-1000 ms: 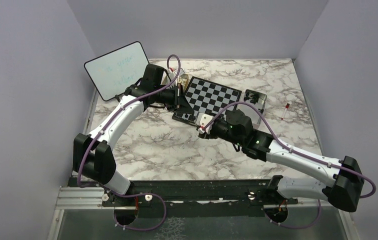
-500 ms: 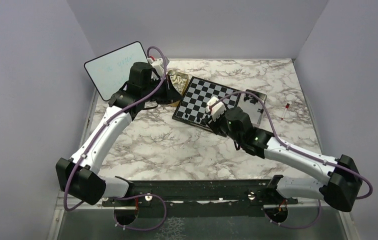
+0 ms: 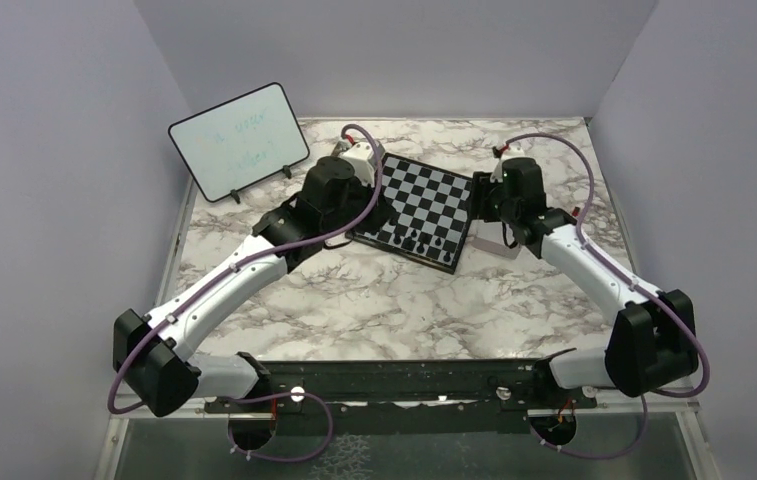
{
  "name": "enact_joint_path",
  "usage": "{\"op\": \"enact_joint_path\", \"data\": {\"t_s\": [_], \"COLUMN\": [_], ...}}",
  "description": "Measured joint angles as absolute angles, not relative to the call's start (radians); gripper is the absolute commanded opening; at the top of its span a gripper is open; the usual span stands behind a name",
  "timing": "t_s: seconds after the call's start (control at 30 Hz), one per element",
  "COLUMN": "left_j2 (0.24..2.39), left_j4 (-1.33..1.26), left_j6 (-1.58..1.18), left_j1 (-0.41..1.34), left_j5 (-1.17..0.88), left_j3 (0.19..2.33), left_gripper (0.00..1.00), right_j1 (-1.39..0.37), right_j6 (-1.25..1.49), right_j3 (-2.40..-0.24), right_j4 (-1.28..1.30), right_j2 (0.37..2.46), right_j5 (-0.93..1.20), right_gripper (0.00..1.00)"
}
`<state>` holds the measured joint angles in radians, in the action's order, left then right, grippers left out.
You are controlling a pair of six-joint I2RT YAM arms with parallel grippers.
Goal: Set up the chess pieces on the board
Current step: Place the chess piece on the chessboard.
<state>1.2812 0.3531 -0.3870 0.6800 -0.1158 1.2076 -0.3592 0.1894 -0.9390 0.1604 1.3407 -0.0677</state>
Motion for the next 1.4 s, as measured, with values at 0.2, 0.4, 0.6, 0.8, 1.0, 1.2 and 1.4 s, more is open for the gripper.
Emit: {"op": "enact_joint_path", "data": {"t_s": [0.2, 0.4, 0.6, 0.8, 1.0, 1.2, 1.4], "left_j2": [1.311, 1.415, 1.522, 1.623, 1.710, 1.686, 1.604], "left_j4": [0.205, 0.026, -0.129, -0.246, -0.280, -0.294, -0.302], "left_j6": [-0.364, -0.324, -0.317, -0.318, -0.318, -0.311, -0.302], "left_j1": [0.767, 0.876, 0.915, 0.930, 0.951, 0.951, 0.906], "left_j5": [0.007, 0.122, 0.166, 0.191, 0.205, 0.281, 0.338], "left_j3": [1.130, 1.058, 1.015, 1.002, 0.999, 0.966, 0.925], "left_gripper": [0.08, 0.07, 0.06, 0.06, 0.06, 0.07, 0.07], "right_j1": [-0.247, -0.151, -0.148, -0.147, -0.147, -0.147, -0.147], "right_j6": [0.303, 0.367, 0.370, 0.368, 0.357, 0.341, 0.336], "right_j3": [-0.994, -0.995, -0.995, -0.995, -0.995, -0.995, -0.995], "right_j4": [0.194, 0.229, 0.231, 0.231, 0.233, 0.233, 0.233], "right_j2": [1.407, 1.422, 1.421, 1.420, 1.419, 1.418, 1.417], "right_j5": [0.039, 0.096, 0.105, 0.115, 0.119, 0.128, 0.135], "right_gripper": [0.55, 0.56, 0.56, 0.56, 0.56, 0.56, 0.56]}}
